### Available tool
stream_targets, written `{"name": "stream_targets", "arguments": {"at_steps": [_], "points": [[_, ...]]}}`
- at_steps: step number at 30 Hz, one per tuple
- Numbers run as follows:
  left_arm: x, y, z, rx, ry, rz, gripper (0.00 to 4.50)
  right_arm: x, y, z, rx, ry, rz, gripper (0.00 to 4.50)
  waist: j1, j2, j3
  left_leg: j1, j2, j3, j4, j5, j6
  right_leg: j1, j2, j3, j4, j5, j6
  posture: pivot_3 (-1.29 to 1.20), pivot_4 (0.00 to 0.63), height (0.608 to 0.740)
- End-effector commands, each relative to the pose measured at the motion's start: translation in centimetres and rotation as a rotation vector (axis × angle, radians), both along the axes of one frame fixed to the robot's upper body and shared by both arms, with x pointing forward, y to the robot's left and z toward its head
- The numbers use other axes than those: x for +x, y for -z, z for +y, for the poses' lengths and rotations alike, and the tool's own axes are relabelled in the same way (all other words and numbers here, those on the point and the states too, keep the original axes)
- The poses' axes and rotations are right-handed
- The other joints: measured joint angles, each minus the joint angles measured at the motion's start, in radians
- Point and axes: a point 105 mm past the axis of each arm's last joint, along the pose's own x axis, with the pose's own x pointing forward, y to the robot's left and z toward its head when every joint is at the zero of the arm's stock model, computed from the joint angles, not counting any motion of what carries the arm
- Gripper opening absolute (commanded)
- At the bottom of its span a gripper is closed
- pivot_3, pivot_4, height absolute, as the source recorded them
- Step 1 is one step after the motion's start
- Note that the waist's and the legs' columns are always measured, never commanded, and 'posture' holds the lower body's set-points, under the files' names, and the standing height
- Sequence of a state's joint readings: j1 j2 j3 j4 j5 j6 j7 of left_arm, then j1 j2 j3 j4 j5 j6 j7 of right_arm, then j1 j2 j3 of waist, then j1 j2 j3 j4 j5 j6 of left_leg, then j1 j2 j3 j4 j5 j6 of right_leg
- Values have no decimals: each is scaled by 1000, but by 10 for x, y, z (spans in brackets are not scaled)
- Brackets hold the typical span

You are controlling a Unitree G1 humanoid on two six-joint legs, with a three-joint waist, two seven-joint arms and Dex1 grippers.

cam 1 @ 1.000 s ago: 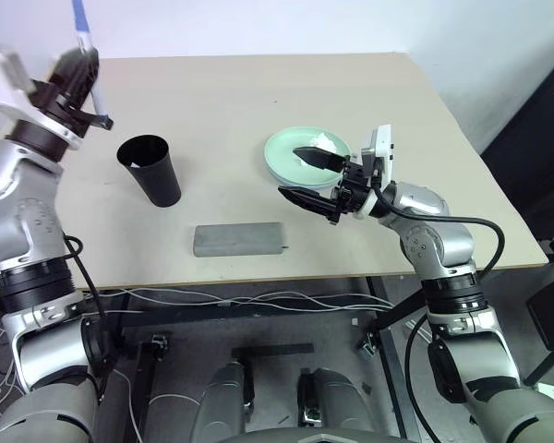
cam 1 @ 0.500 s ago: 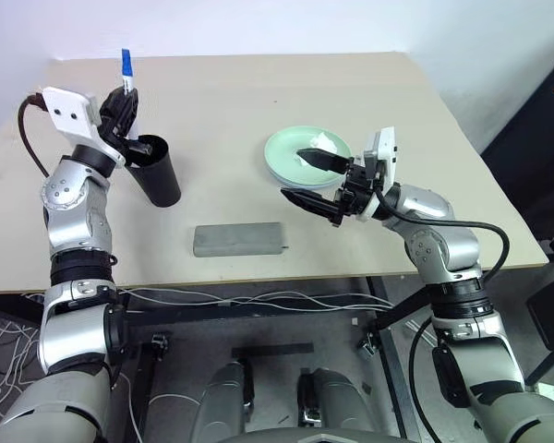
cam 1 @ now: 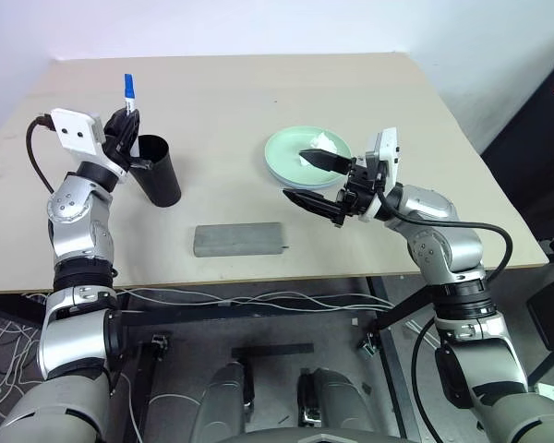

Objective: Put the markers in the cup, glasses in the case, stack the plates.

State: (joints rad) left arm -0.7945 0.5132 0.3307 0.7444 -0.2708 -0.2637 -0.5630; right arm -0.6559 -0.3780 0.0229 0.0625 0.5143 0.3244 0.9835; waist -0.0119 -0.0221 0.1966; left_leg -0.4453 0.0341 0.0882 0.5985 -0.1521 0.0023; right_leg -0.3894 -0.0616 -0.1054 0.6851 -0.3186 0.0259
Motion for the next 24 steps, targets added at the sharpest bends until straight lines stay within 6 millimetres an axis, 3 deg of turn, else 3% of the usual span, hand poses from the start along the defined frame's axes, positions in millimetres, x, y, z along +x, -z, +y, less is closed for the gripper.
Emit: {"name": "stream_targets", "arguments": {"at_steps": [1, 9, 15, 18, 21, 24], "points": [[-3, -12, 2, 7, -2, -37, 1578, -3, -14, -1, 5, 1, -59, 4500, 0, 0, 0, 0, 0, 0, 0, 0, 0, 0, 0, 0, 0, 0, 0, 0, 150, 740], [-3, -9, 2, 7, -3, -20, 4404, -3, -13, -1, -2, 4, -62, 4500, 0, 0, 0, 0, 0, 0, 0, 0, 0, 0, 0, 0, 0, 0, 0, 0, 150, 740], [-16, -25, 3, 12, 41, -48, 4460, 0, -16, -6, -3, 16, -50, 4500, -1, 0, 0, 0, 0, 0, 1, 0, 0, 0, 0, 0, 1, 0, 0, 0, 150, 740], [-32, -35, 2, -5, 131, -48, 4460, 2, -16, -11, -11, 25, -40, 4500, -4, 0, 0, 0, 0, 0, 1, 0, 0, 0, 0, 0, 1, 0, 0, 0, 150, 740], [-60, -30, 1, 61, 238, 4, 4460, 4, -16, -21, -21, 47, -31, 4500, -9, 0, 0, 1, 1, 0, 0, 0, 0, 0, 0, 1, 1, 0, 0, 0, 150, 740], [-80, -25, 5, 7, 280, 58, 4460, 4, -14, -28, -22, 70, -32, 4500, -5, 1, 0, 1, 1, 0, 0, 0, 0, 0, 0, 1, 1, 0, 0, 0, 150, 740]]}}
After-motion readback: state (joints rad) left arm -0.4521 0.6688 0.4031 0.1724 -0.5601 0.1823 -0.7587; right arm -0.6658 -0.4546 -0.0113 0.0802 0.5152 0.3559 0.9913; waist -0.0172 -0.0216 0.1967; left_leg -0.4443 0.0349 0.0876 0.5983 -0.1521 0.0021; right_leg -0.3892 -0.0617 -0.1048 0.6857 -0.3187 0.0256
